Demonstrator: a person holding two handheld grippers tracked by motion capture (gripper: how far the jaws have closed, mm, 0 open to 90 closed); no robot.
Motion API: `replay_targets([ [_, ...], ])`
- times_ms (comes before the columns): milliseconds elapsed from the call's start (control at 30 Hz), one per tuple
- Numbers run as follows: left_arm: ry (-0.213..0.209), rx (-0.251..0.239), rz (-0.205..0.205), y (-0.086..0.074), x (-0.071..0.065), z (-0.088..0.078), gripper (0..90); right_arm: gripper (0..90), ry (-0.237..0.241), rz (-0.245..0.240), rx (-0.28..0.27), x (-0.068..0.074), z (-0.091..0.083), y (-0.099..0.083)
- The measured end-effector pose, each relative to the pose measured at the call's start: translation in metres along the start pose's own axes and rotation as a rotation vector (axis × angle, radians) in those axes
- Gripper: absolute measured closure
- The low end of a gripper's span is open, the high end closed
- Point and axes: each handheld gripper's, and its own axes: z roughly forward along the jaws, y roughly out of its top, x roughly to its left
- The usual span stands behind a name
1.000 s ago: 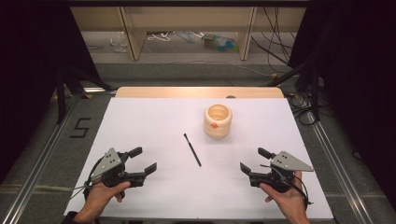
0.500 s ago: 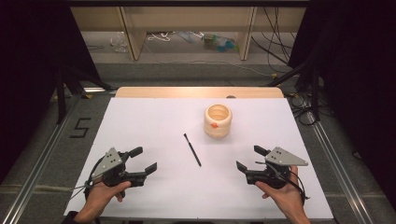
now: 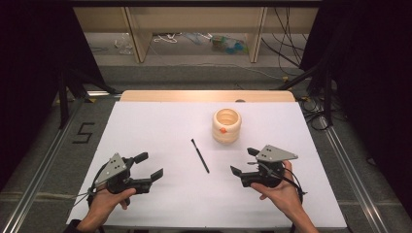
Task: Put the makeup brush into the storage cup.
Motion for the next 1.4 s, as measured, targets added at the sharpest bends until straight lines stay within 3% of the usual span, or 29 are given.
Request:
replay_targets([
  [200, -0.001, 0.0, -0.001, 0.0, 0.0, 0.0, 16.6, 17.2, 0.013, -0.043, 0.045, 0.002, 0.016, 0.014],
  [633, -0.004, 0.003, -0.004, 0.0, 0.0, 0.002, 16.6, 18.9, 0.027, -0.064, 0.116, 0.002, 0.044, 0.034],
  [767, 0.003, 0.01, -0.024, -0.001, 0.002, 0.004, 16.6, 19.8, 0.039, -0.08, 0.175, 0.001, 0.059, 0.041],
  [800, -0.006, 0.012, -0.007, -0.001, 0.004, 0.006, 16.6, 19.9, 0.042, -0.079, 0.189, 0.001, 0.063, 0.043],
  [1033, -0.014, 0.019, -0.019, -0.002, 0.003, 0.009, 16.6, 19.8, 0.064, -0.098, 0.222, 0.004, 0.08, 0.048],
  [1133, -0.017, 0.023, -0.005, -0.002, 0.002, 0.008, 16.6, 20.4, 0.06, -0.119, 0.243, 0.01, 0.087, 0.053],
  [1333, -0.016, 0.015, -0.002, -0.001, 0.001, 0.006, 16.6, 20.6, 0.052, -0.105, 0.256, 0.01, 0.1, 0.054],
  [1400, -0.02, 0.009, -0.002, -0.001, 0.0, 0.006, 16.6, 20.8, 0.066, -0.108, 0.289, 0.01, 0.105, 0.056],
])
